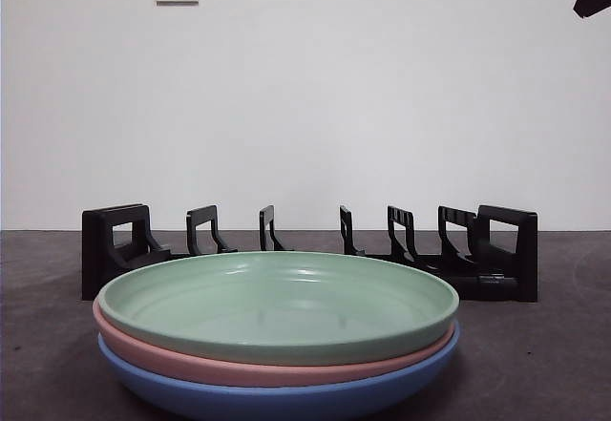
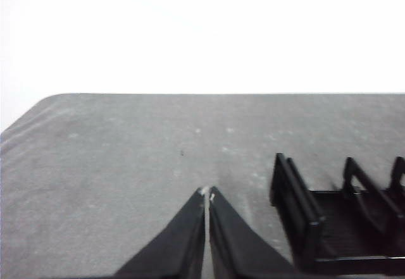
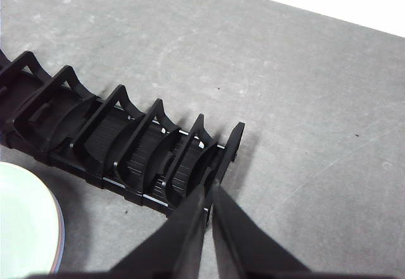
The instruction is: Place the plate
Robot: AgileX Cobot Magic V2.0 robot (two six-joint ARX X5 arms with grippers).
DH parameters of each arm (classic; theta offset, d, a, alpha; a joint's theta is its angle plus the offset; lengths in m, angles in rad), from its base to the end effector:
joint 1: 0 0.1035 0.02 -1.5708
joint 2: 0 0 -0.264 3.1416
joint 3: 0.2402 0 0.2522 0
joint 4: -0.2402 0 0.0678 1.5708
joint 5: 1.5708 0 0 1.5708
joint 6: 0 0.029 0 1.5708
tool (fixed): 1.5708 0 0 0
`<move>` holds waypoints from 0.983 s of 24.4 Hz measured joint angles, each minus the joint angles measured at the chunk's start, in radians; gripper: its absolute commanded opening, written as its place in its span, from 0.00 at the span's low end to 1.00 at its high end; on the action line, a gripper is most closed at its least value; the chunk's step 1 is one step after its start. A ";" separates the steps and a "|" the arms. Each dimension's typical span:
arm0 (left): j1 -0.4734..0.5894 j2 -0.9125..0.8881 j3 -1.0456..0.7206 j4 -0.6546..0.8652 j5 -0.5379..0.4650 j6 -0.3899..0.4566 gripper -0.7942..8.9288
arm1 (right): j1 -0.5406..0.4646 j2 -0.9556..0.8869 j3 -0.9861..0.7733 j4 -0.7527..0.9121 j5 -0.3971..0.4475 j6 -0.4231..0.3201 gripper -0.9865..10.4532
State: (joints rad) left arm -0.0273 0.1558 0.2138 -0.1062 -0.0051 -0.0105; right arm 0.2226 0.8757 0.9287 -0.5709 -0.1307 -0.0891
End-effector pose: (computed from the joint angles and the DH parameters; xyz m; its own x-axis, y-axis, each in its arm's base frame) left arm 0.0969 -0.0025 0.2139 0.9986 -0.0222 -0.0482 0.0217 0.9997 -0.0102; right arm 0.1711 0.0426 0.3313 0.8114 0.3173 -0.4908 -0.3710 0.9286 -0.0130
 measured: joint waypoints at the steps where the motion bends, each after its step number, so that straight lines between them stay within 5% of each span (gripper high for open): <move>1: 0.016 -0.023 -0.035 0.021 0.011 0.000 0.09 | 0.000 0.000 0.000 0.000 0.000 0.000 0.10; 6: 0.063 -0.121 -0.182 0.060 0.016 0.000 0.09 | 0.000 0.000 0.000 0.000 0.000 0.000 0.10; 24: 0.084 -0.151 -0.182 0.008 0.020 0.000 0.09 | 0.000 -0.001 0.000 0.000 0.000 0.000 0.10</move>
State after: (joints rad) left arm 0.0566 0.0051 0.0322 -0.0982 0.0147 -0.0105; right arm 0.2226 0.8745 0.9287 -0.5709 -0.1310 -0.0891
